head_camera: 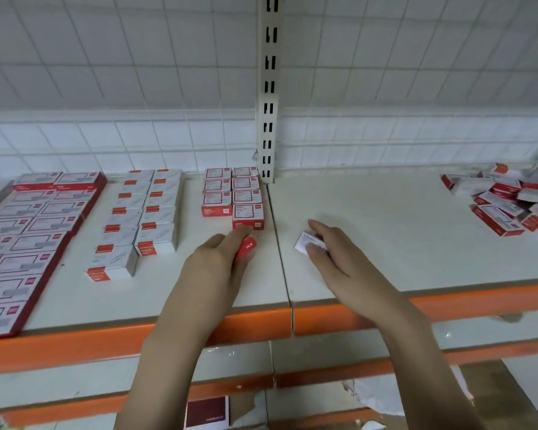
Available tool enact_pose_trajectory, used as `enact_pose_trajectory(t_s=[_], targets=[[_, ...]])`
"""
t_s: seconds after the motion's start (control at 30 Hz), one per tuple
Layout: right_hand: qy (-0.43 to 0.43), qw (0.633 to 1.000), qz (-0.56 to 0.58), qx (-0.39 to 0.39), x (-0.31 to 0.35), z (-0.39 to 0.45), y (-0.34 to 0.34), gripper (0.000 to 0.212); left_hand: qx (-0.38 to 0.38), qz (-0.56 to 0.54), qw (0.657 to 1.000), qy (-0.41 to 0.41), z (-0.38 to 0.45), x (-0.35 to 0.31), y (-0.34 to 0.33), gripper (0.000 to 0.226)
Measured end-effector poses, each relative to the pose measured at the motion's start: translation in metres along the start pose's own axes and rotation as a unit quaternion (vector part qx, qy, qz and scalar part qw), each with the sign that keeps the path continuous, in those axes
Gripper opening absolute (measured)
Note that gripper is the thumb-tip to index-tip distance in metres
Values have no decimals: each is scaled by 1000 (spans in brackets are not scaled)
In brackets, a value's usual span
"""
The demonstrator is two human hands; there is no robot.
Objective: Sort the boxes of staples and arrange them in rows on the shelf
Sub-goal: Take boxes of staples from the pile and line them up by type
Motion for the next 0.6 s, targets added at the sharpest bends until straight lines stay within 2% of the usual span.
enact_pose_trajectory(t_s=[0.13, 0.2, 0.3, 0.47, 0.6], targets=[[42, 999, -21, 4, -1, 2, 2, 66, 5, 8, 1000, 27, -8, -6, -6, 74], [64, 998, -5, -22, -2, 3, 8, 62, 14, -13, 998, 60, -13, -9, -9, 81], [96, 995, 3, -41, -2, 0, 15, 48, -3, -33, 996, 80, -19, -9, -10, 73], [119, 992, 14, -35, -3, -2, 16, 45, -15, 37, 997, 70, -22, -6, -11, 64], [84, 995, 44, -14, -11, -1, 12, 44, -35, 84, 995, 46, -23, -7, -5, 53]])
Point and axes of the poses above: each hand's wrist, its own z-axis towards the middle knuckle, its own y-axis out of the back of the hand, x = y × z, the point moved 9 cm from there along z, towards the middle knuckle, and after that the axes turned 5 degrees about -x, right-handed, at the moved point
